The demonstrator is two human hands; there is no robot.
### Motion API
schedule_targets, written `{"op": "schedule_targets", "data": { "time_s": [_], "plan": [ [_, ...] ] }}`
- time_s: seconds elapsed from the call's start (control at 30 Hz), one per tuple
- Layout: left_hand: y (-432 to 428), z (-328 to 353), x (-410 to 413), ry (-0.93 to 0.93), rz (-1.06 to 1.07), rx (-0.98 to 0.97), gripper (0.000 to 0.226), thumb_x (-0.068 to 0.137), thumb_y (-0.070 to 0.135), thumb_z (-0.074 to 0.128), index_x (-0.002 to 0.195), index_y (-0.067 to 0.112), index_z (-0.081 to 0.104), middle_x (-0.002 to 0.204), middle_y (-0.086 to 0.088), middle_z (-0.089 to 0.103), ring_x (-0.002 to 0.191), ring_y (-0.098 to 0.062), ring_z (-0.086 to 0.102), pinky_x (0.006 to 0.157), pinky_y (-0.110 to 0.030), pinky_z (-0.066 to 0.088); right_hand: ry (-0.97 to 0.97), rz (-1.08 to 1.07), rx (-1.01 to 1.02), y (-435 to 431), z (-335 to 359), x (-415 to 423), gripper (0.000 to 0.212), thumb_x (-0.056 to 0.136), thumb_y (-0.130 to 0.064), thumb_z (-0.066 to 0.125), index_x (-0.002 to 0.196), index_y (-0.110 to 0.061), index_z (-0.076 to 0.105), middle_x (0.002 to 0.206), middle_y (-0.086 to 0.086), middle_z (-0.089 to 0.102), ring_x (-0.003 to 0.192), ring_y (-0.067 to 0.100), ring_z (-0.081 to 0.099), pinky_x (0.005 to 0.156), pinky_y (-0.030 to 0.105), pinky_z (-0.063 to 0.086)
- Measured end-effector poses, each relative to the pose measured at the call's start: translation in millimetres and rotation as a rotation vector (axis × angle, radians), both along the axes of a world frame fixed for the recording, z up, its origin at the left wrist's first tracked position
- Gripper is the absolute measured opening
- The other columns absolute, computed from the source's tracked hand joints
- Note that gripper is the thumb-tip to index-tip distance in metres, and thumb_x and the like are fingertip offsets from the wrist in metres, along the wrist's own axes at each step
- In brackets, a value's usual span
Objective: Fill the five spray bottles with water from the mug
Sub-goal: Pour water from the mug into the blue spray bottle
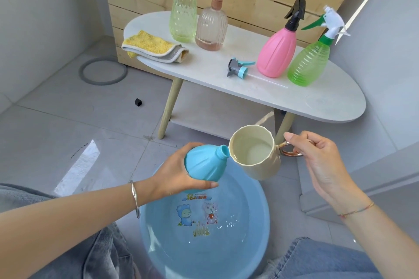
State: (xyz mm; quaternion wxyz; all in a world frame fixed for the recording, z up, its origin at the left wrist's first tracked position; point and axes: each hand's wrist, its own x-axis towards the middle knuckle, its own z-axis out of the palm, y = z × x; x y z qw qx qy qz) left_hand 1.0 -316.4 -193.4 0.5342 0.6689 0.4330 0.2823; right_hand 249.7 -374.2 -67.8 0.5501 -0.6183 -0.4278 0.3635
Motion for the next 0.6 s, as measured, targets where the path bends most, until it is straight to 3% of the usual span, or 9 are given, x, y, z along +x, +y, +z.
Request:
{"op": "schedule_targets", "data": {
  "time_s": [0.27, 0.6],
  "plan": [
    [-0.6, -2.6, -0.7, 0.02, -0.011, 0.0, 0.086, 0.045, 0.057, 0.088, 0.12, 0.04, 0.05, 0.111, 0.014, 0.061, 0.1, -0.001, 0.062, 0.076, -0.018, 0.055, -0.099, 0.009, 0.0, 1.2, 0.5, 1.4, 0.041, 0.086, -0.004, 0.064, 0.054, -0.008, 0.039, 0.038, -0.014, 0.045, 0.045, -0.003, 0.045, 0.056, 0.005, 0.036],
    [-1.5, -4.6, -0.9, 0.061, -0.02, 0.004, 0.088, 0.043, 0.062, 0.085, 0.119, 0.042, 0.048, 0.111, 0.016, 0.061, 0.1, -0.002, 0.062, 0.077, -0.016, 0.054, -0.191, 0.041, -0.015, 2.5, 2.4, 1.8, 0.043, 0.085, -0.008, 0.067, 0.051, -0.007, 0.04, 0.038, -0.014, 0.043, 0.045, -0.001, 0.043, 0.054, 0.007, 0.034]
  ]
}}
